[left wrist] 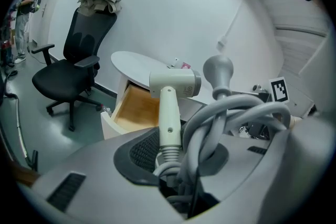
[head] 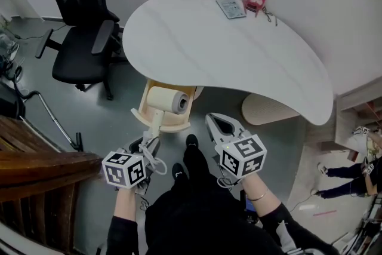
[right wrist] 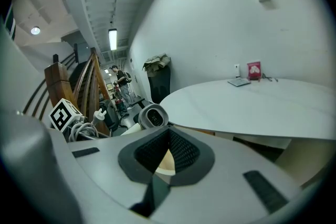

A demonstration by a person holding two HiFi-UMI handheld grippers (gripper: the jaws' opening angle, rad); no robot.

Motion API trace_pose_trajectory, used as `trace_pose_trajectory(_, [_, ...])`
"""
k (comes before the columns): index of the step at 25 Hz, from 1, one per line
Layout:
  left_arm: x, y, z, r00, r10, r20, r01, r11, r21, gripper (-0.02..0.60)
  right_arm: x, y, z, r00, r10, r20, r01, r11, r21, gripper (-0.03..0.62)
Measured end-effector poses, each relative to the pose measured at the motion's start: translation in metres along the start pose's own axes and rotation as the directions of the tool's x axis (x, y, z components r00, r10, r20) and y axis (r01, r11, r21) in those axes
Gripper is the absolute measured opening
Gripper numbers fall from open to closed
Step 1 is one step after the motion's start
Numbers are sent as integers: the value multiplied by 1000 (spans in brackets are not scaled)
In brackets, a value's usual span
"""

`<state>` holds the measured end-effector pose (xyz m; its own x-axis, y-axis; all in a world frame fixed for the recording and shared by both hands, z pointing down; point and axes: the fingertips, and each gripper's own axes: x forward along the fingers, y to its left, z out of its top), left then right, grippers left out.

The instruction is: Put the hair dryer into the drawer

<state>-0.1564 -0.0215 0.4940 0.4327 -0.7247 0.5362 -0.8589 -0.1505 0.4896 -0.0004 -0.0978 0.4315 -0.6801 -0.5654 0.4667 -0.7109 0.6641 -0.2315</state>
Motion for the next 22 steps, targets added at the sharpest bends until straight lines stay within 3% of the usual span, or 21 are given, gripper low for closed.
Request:
trace_pose_trajectory(11, [20,30,-14,987,90,-134,-88,996,24,143,26,-20,2,999,17,-36,-17,1000,20,3])
trace_pose_trajectory(22, [47,49,-22,949,135,-284,-126,991,51,142,45,-49,4,998,25,-65,-20,997,72,3])
